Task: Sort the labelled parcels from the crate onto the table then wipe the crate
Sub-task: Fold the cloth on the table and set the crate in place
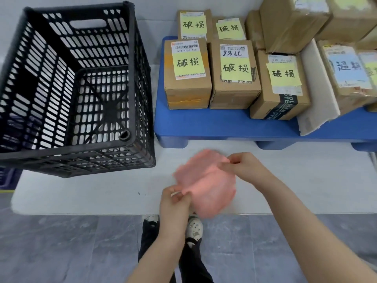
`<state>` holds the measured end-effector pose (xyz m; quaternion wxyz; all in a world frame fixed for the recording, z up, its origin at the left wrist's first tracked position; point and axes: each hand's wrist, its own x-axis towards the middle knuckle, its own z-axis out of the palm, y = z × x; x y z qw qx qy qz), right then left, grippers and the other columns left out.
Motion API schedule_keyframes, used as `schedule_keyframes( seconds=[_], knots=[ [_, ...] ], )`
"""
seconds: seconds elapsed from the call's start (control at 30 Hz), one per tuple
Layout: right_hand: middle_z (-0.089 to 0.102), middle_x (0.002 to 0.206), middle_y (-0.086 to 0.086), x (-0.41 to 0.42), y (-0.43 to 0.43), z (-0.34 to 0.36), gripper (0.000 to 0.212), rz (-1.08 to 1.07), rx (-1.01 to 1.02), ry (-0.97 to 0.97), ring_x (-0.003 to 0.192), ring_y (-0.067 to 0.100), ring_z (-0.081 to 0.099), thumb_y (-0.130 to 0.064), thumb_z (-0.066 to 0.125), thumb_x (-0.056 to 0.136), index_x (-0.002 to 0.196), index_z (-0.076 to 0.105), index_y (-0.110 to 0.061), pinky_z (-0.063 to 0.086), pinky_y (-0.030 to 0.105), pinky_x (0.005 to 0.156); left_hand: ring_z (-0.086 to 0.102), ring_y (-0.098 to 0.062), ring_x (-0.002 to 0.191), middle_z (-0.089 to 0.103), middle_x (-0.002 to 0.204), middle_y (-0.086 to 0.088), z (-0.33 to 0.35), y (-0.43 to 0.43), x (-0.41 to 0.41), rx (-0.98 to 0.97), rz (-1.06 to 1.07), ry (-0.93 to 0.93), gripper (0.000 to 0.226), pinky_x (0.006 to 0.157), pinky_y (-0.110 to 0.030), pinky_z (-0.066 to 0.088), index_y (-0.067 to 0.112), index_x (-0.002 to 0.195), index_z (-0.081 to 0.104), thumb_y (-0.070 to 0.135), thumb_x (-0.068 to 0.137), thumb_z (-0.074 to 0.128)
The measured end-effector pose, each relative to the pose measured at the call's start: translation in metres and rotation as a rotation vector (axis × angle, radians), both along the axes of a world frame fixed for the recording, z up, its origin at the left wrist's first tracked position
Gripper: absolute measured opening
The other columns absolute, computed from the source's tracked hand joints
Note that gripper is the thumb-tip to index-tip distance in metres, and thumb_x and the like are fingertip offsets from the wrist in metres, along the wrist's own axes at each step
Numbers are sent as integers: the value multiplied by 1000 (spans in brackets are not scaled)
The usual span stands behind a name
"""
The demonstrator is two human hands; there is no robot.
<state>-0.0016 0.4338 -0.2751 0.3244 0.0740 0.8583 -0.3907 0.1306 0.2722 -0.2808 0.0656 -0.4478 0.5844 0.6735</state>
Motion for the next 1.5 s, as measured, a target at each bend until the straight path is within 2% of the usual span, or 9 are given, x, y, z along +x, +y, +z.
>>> schedule_keyframes(
  seconds=[0.23,0.43,0.53,0.63,0.8,0.97,1.17,1.4,1.5],
  knots=[
    [58,78,1,-10,5,62,28,-191,-218,-160,59,13,49,-35,72,85,94,73,-8,41,25,57,70,-15,77,71,87,-7,52,-43,-48,-231,-173,253,14,66,-25,48,14,101,54,14,91,63],
    [71,94,4,10,-3,51,24,-272,-375,-22,88,15,71,-30,65,91,97,69,-7,55,28,77,68,-11,82,64,81,0,49,-47,-42,-359,-146,483,15,77,-25,49,17,93,51,15,91,66],
    [66,74,-3,44,0,9,19,-218,-271,44,75,13,64,-26,68,89,77,65,-11,51,29,75,63,-12,85,64,84,11,3,-39,-6,-321,-144,387,16,80,-23,49,25,94,55,13,91,65],
    [59,64,-7,84,5,-52,25,-57,-55,19,61,7,51,-23,72,84,63,59,-20,38,23,60,66,-13,95,69,98,9,-55,-32,34,-275,-218,174,19,89,-41,53,29,106,57,17,92,64],
    [40,58,-3,99,3,-82,41,-99,38,-15,57,10,35,-21,70,82,52,42,-18,24,15,48,69,-26,80,70,100,-7,-88,-33,45,-207,-209,-42,26,73,-46,55,32,106,52,23,89,68],
    [62,85,-4,68,-12,-76,27,-189,87,-54,82,16,56,-42,59,91,92,65,-16,38,26,69,66,-29,86,70,93,-10,-85,-41,15,-319,-266,-176,26,84,-40,53,15,106,61,32,87,67],
    [63,94,2,59,-19,-87,22,-101,251,-65,80,19,56,-25,59,85,103,54,-13,45,30,64,60,-22,88,61,90,2,-86,-46,7,-533,-517,-172,17,76,-32,46,14,102,51,22,91,61],
    [46,139,12,88,-22,-96,65,374,368,605,114,34,52,-7,63,78,139,45,-19,50,40,86,56,-31,116,53,136,-7,-95,-49,9,-1218,-1060,116,62,87,-41,51,14,130,56,3,70,68],
    [23,157,17,83,-28,-104,68,589,377,572,143,36,26,-14,60,85,148,36,-23,37,47,107,57,-29,122,55,140,-7,-101,-54,2,-1234,-1295,136,68,94,-49,51,18,129,61,25,65,84]
  ],
)
